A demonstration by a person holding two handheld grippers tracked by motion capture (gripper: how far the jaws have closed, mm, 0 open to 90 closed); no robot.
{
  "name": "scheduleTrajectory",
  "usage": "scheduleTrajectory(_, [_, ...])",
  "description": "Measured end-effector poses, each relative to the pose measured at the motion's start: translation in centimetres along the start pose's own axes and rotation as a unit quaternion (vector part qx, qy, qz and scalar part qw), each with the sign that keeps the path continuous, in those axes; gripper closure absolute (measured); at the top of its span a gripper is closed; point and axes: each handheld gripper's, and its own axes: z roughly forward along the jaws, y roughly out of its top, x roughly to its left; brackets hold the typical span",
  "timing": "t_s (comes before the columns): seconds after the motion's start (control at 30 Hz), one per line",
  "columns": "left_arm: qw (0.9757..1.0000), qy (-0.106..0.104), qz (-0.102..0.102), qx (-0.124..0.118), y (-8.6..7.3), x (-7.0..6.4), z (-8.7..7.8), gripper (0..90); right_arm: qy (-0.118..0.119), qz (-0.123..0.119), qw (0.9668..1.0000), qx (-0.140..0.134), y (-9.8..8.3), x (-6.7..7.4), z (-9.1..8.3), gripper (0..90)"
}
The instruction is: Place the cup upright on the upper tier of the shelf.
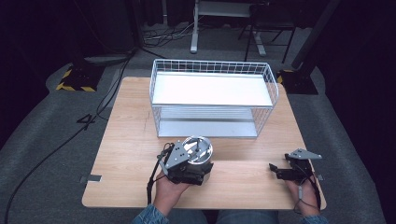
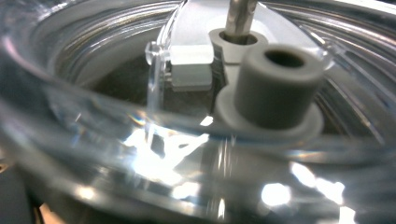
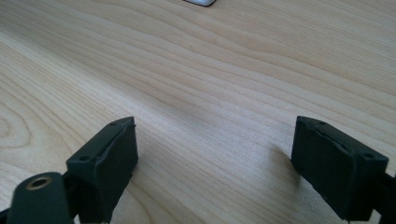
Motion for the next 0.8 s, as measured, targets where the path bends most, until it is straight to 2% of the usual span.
scheduleTrajectory(0.13, [1.0000, -0.003, -0.001, -0.007, 1.4, 0.5, -0.8, 3.6, 0.007, 0.008, 0.9999, 0.003, 0.0, -0.2, 0.0, 15.0])
scheduleTrajectory(0.43, [0.9998, -0.006, 0.003, -0.019, 3.8, 1.7, -1.8, 3.6, 0.007, 0.007, 0.9999, 0.003, 0.0, -0.2, 0.1, 15.0])
scheduleTrajectory(0.63, [0.9995, -0.015, 0.005, -0.026, 6.1, 2.9, -2.4, 3.6, 0.007, 0.007, 0.9999, 0.003, 0.0, -0.2, 0.0, 15.4])
scheduleTrajectory(0.7, [0.9994, -0.020, 0.005, -0.027, 7.3, 3.5, -2.6, 3.6, 0.007, 0.007, 0.9999, 0.002, 0.0, -0.2, 0.1, 15.5])
scheduleTrajectory(0.8, [0.9992, -0.022, 0.000, -0.032, 8.1, 4.0, -2.8, 3.6, 0.008, 0.006, 0.9999, 0.003, 0.0, -0.2, 0.0, 15.6])
